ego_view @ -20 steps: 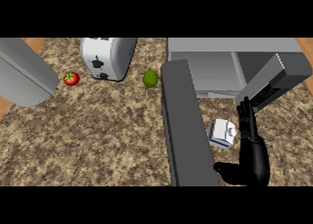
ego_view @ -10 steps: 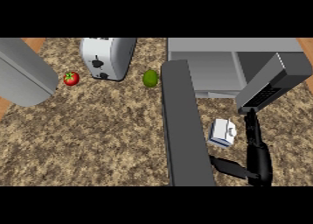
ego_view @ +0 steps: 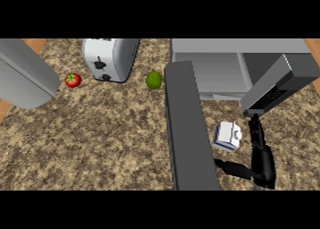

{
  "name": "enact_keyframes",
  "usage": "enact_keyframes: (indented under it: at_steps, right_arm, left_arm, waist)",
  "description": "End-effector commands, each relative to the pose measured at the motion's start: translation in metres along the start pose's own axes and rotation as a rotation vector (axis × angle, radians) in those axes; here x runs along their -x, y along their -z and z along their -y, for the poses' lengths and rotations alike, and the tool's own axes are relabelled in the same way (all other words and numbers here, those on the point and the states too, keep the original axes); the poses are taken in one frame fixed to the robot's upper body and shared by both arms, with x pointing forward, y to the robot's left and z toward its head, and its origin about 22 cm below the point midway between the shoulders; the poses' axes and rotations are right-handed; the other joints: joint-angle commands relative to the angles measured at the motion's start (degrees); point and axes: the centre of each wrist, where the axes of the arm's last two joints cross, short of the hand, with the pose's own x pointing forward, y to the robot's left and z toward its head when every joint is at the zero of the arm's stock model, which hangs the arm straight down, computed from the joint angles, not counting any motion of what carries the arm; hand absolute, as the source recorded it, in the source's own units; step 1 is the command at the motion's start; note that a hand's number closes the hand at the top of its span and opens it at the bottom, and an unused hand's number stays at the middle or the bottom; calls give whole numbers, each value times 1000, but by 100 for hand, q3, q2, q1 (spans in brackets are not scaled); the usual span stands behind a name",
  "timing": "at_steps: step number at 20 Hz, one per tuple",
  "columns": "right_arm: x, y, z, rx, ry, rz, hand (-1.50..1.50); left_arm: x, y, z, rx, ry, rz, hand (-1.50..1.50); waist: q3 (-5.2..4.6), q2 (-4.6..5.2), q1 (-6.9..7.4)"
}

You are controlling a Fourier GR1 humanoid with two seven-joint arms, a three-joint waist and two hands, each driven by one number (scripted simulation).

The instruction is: Pick up the milk, place it into the microwave and close the microwave

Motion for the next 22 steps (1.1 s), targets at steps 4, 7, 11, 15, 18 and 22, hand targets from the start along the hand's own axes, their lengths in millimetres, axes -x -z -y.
enact_keyframes:
  at_steps: [4,7,11,15,18,22]
  right_arm:
    - [34,9,1,19,-38,-22,-150]
    - [48,6,-7,8,-52,-1,-150]
    - [57,14,-1,-6,-39,-7,-150]
    - [65,17,-8,-22,-41,8,150]
    - [69,14,1,-52,34,44,150]
    - [65,21,-7,-72,-108,161,150]
  left_arm:
    - [2,-18,-15,-21,0,12,-150]
    - [-4,-27,-18,6,-3,-1,-150]
    - [11,-5,-12,11,-18,1,-150]
    - [-2,0,-1,4,-1,-5,-150]
    - [-3,7,-22,2,-10,-2,-150]
    - [-8,-9,-22,1,-15,-2,-150]
  waist:
    - [-1,1,32]
    - [1,2,53]
    - [1,10,15]
    - [3,12,22]
    - [5,19,24]
    - [1,4,31]
